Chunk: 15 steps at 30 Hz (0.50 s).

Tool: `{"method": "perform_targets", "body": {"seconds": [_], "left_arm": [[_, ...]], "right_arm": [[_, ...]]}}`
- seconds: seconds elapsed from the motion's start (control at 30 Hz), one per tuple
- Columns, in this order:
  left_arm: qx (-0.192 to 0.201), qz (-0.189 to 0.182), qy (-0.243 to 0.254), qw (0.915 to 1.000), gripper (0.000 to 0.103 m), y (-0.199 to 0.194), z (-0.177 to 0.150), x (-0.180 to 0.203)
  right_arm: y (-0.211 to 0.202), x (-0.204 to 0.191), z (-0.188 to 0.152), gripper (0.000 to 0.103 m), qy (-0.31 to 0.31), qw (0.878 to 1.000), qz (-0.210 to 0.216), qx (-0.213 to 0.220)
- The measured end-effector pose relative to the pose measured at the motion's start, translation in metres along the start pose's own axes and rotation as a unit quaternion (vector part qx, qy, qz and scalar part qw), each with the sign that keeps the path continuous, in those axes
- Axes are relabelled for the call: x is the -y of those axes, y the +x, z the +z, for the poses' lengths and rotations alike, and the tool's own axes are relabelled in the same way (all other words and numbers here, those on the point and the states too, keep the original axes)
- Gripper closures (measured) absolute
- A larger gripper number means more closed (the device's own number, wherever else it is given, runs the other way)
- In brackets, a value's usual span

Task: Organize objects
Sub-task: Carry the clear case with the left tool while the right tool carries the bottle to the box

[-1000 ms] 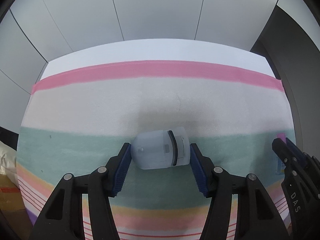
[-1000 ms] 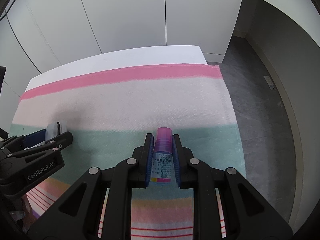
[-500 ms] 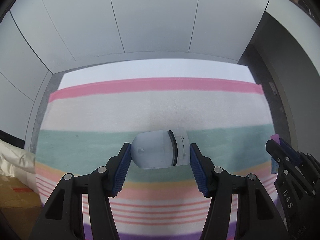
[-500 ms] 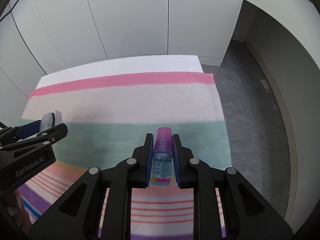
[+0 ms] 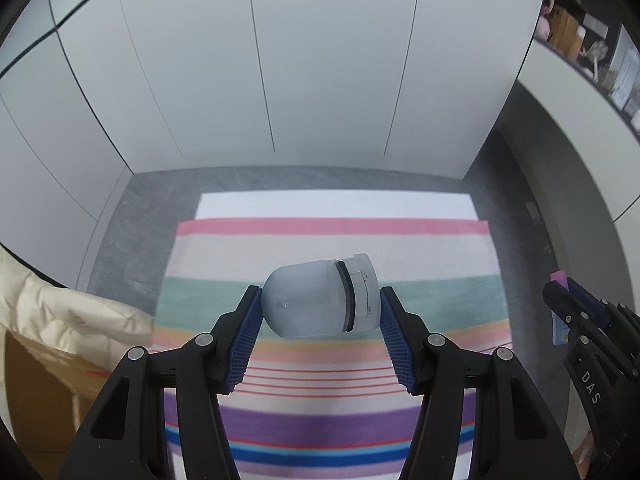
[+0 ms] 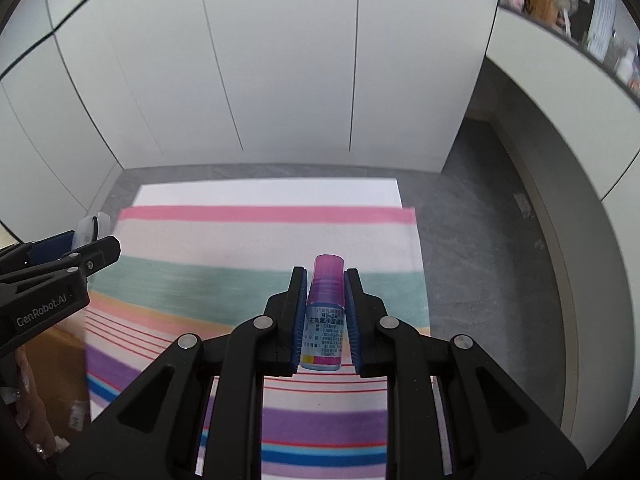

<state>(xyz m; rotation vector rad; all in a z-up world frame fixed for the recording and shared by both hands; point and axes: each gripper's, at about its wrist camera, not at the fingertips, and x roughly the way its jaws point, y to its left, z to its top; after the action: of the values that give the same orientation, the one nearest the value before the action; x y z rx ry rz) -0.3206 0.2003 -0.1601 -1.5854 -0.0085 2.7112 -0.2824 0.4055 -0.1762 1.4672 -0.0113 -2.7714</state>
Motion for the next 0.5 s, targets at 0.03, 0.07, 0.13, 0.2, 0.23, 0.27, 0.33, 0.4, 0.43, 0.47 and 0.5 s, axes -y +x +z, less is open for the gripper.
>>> {"method": "perform_targets", "body": {"seconds": [0.03,0.07,0.13,0.2,0.23,0.27,0.33,0.4,0.43,0.47,0.5], "left_arm": [[0.004,-0.003,-0.002,1.0000,0.044,-0.012,0.000,-0.005],[0.008,-0.006,-0.003,0.9999,0.044,-0.022,-0.001,-0.008],[0.013,-0.008,-0.005,0.9999,0.044,-0.036,-0.003,-0.013],[0.015,-0.011,-0.004,0.9998,0.044,-0.048,-0.006,-0.015],[0.016,-0.013,-0.003,0.9998,0.044,-0.053,-0.008,-0.017],[0.017,-0.013,-0.003,0.9998,0.044,-0.058,-0.009,-0.017],[0.020,-0.015,-0.002,0.9997,0.044,-0.066,-0.014,-0.020],[0.020,-0.017,-0.001,0.9996,0.044,-0.072,-0.018,-0.021],[0.019,-0.019,0.000,0.9996,0.044,-0.074,-0.021,-0.022],[0.018,-0.020,0.001,0.9996,0.044,-0.076,-0.023,-0.023],[0.018,-0.021,0.001,0.9996,0.044,-0.077,-0.025,-0.024]], "right_arm": [[-0.009,-0.003,0.001,0.084,-0.003,1.000,-0.001,0.004],[-0.019,-0.007,0.002,0.084,-0.006,1.000,-0.002,0.007],[-0.032,-0.011,0.003,0.084,-0.008,1.000,0.000,0.012],[-0.043,-0.014,0.002,0.084,-0.006,1.000,0.006,0.015],[-0.048,-0.016,0.002,0.084,-0.006,1.000,0.005,0.015],[-0.055,-0.019,-0.001,0.084,-0.006,1.000,0.004,0.015],[-0.061,-0.021,-0.004,0.084,-0.003,1.000,0.004,0.013],[-0.068,-0.023,-0.008,0.084,0.000,1.000,0.003,0.009],[-0.068,-0.023,-0.010,0.084,0.000,1.000,0.002,0.008],[-0.068,-0.023,-0.013,0.084,0.001,1.000,0.001,0.006],[-0.066,-0.023,-0.015,0.084,0.002,1.000,0.001,0.005]]}}
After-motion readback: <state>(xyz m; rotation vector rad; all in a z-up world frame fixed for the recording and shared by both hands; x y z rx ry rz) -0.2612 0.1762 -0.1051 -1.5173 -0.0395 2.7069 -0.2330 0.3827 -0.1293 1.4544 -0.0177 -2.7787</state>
